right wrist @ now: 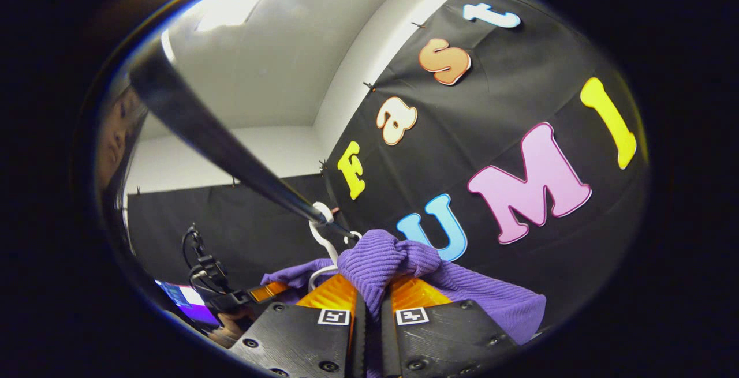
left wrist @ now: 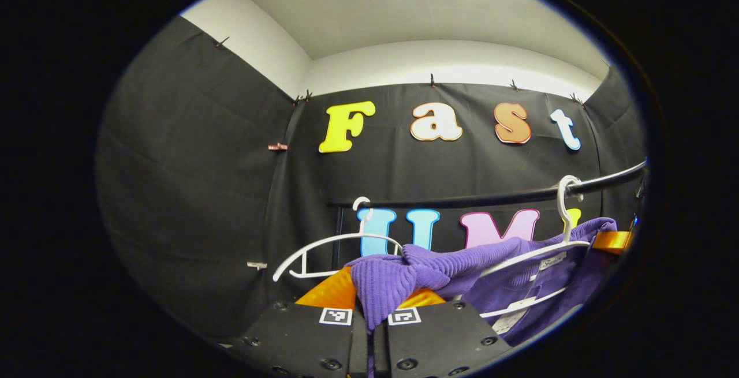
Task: Grasp the clothes on the hanger with both hands and then place them into the laundry hamper below.
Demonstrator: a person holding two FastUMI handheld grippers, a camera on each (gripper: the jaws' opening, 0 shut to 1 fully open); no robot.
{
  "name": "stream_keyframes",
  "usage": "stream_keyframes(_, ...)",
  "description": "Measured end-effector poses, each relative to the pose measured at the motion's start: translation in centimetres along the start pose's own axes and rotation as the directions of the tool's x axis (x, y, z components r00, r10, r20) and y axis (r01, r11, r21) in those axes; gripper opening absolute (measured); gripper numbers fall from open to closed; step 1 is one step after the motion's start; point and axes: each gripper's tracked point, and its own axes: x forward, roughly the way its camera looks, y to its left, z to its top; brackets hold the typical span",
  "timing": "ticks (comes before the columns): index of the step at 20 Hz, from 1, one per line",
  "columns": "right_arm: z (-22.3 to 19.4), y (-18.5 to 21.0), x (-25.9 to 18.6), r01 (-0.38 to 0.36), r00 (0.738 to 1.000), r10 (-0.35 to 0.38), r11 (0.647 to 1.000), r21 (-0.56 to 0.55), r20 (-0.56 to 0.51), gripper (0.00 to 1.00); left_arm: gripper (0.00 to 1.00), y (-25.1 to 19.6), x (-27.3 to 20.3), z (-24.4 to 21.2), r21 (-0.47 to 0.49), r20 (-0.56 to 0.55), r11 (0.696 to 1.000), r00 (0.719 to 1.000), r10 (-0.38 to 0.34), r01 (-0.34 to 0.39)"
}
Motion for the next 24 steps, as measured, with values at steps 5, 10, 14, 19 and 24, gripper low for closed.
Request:
stream_keyframes(5,1.4,0.1,1.5,-0.066,0.998,0.063,0.986,0.154,0.027,0.14,0.08,0.5,4.1,-1.0,0.049,-0.023,0.998,0.999,-0.043,0.044)
stream_keyframes(10,0.1,1.1,2.9,-0.108,0.993,0.113,0.977,0.182,-0.016,0.14,0.08,3.2,6.6,-6.1,-0.008,-0.144,0.999,0.989,-0.040,0.039)
stream_keyframes(14,1.2,0.4,3.1,-0.103,0.995,0.102,0.960,0.261,0.018,0.14,0.08,2.6,6.0,-12.3,-0.059,-0.265,0.998,0.963,-0.046,0.031)
stream_keyframes(19,1.9,-0.3,2.9,-0.084,0.996,0.079,0.961,0.262,0.029,0.14,0.08,-1.2,4.0,-17.2,-0.109,-0.357,0.992,0.929,-0.101,0.066)
stream_keyframes(24,4.1,-4.2,1.0,0.008,0.996,-0.030,0.965,0.261,0.081,0.14,0.08,-7.0,0.6,-20.1,-0.179,-0.406,0.971,0.887,-0.219,0.158)
